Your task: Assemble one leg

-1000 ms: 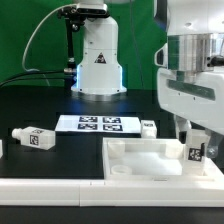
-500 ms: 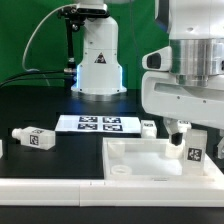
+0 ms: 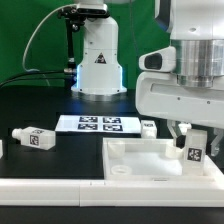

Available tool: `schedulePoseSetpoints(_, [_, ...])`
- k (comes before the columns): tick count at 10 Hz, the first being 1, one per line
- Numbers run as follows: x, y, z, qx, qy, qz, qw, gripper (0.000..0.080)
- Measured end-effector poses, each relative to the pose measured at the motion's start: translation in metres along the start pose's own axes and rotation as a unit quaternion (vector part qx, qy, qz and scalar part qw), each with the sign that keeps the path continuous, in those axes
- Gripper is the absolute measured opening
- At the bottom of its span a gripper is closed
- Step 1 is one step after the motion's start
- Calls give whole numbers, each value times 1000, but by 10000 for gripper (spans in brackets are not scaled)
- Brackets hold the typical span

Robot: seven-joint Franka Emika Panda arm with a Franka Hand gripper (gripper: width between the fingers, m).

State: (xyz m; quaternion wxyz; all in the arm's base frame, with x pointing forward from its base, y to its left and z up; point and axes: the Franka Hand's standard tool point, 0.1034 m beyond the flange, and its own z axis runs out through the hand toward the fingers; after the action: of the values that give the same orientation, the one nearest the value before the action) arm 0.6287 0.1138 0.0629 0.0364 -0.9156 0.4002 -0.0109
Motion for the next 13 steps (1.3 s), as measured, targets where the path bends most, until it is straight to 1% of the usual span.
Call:
schedulePoseSetpoints(2, [-1, -1, 0, 0, 4, 110, 994, 283])
schedulePoseSetpoints(3, [-2, -1, 0, -1, 6, 168, 986, 283])
schedulePoseSetpoints(4, [-3, -1, 0, -1, 7, 234, 972, 283])
schedulePoseSetpoints(6, [-3, -2, 0, 4, 8, 383, 924, 283])
schedulePoseSetpoints(7, [-1, -3, 1, 14, 9, 426, 905, 284])
schedulePoseSetpoints(8, [0, -3, 1, 21, 10, 478, 878, 284])
schedulePoseSetpoints(9, [1, -3, 0, 25, 11, 500, 866, 284])
schedulePoseSetpoints(10, [2, -3, 0, 25, 13, 507, 861, 284])
schedulePoseSetpoints(12, [3, -3, 0, 25, 14, 476, 879, 284])
schedulePoseSetpoints(13, [4, -4, -1, 26, 19, 384, 923, 445])
